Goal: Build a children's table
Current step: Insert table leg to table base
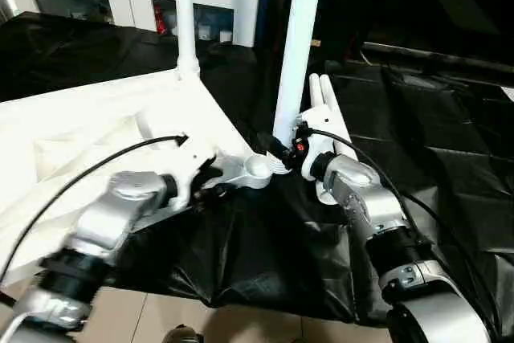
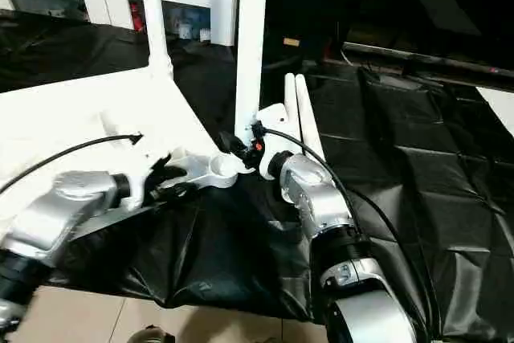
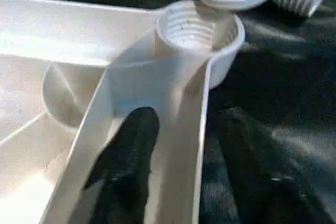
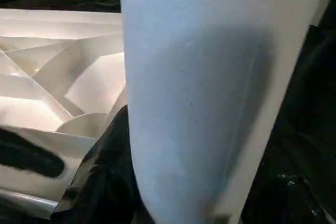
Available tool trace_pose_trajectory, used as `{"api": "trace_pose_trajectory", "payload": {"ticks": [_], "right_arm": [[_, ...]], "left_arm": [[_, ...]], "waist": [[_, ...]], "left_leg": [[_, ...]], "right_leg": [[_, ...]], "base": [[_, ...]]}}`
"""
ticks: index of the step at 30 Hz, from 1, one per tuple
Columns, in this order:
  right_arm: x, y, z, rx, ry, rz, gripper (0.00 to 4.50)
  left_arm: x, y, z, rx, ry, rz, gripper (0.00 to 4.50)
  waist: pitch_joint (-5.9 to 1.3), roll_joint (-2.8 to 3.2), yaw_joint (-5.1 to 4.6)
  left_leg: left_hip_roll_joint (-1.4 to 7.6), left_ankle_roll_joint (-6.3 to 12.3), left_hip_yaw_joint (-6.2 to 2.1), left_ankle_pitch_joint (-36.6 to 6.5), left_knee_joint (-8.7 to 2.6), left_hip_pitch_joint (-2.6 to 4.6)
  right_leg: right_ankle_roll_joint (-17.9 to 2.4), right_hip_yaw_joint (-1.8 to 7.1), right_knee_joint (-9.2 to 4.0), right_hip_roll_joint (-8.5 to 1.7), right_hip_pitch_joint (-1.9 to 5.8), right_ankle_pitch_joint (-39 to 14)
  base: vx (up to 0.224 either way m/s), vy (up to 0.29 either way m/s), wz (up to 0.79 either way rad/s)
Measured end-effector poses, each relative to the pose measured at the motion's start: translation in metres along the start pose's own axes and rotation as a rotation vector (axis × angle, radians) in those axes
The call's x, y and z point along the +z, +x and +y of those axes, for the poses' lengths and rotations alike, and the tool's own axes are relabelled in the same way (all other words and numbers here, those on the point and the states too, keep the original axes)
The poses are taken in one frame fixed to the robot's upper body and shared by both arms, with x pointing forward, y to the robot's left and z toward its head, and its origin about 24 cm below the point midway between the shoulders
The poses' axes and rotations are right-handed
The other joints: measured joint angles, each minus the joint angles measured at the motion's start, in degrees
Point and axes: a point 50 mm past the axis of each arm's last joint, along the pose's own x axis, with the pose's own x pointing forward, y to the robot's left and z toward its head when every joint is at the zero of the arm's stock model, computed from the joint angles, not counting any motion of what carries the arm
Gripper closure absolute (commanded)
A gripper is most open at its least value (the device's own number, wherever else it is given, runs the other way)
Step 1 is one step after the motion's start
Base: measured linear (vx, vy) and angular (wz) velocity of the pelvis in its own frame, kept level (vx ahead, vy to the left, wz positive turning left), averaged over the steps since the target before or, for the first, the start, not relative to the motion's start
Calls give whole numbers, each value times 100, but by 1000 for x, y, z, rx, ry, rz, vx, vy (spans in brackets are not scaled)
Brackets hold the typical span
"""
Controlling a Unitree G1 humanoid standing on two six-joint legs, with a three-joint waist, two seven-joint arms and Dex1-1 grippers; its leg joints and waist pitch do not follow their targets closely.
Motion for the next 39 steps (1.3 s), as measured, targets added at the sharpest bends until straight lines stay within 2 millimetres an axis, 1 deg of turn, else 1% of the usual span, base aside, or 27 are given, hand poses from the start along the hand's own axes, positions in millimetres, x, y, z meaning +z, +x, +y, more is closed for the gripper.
{"api": "trace_pose_trajectory", "payload": {"ticks": [3,6,9,11,12,13,14,16,19,22,31,39], "right_arm": [[0,1,0,6,-3,7,257],[4,4,0,24,-14,5,257],[10,6,2,55,-27,-8,257],[10,9,3,86,-29,2,257],[11,10,4,96,-30,4,257],[11,10,5,102,-30,3,257],[11,12,6,111,-26,6,257],[10,13,8,124,-20,11,257],[6,13,8,136,-9,32,257],[2,14,9,151,-11,54,257],[-4,18,11,158,1,88,257],[-5,18,11,170,7,87,257]], "left_arm": [[-1,-2,0,-13,12,25,305],[-1,-4,0,-20,22,46,306],[-1,-5,0,-26,25,53,351],[-1,-4,-1,-31,24,56,357],[-1,-4,-1,-33,25,56,380],[-1,-4,-1,-35,26,56,380],[-1,-4,-1,-37,27,57,390],[0,-3,-2,-41,28,59,394],[0,-3,-1,-42,25,58,427],[1,-2,-2,-64,28,56,445],[0,-2,-5,-105,57,56,450],[-1,-3,-5,-109,74,54,450]], "waist": [[0,0,5],[1,4,2],[0,5,3],[0,6,2],[0,6,2],[0,6,2],[0,6,2],[-1,4,3],[0,5,8],[0,5,3],[1,7,11],[-2,11,4]], "left_leg": [[0,0,1,0,0,0],[0,0,0,0,0,1],[0,0,1,0,0,1],[0,0,1,0,0,1],[0,0,1,0,0,1],[0,0,1,0,0,1],[0,0,1,0,0,1],[0,0,1,0,0,1],[0,0,1,0,0,0],[0,0,1,0,1,-1],[0,0,2,0,0,0],[1,0,2,0,-1,2]], "right_leg": [[0,0,-1,0,1,0],[0,0,-1,0,1,0],[0,0,0,0,1,0],[0,0,0,0,2,0],[0,0,0,0,1,0],[0,0,0,0,2,0],[0,0,0,0,2,0],[0,0,0,0,2,0],[0,0,-1,0,2,0],[0,1,-3,0,2,0],[0,1,-3,0,2,-1],[-1,1,-1,0,2,-1]], "base": [[0,0,0],[0,0,0],[0,0,0],[0,0,0],[0,0,0],[0,0,0],[0,0,0],[0,0,0],[0,0,0],[0,0,0],[0,0,0],[0,0,0]]}}
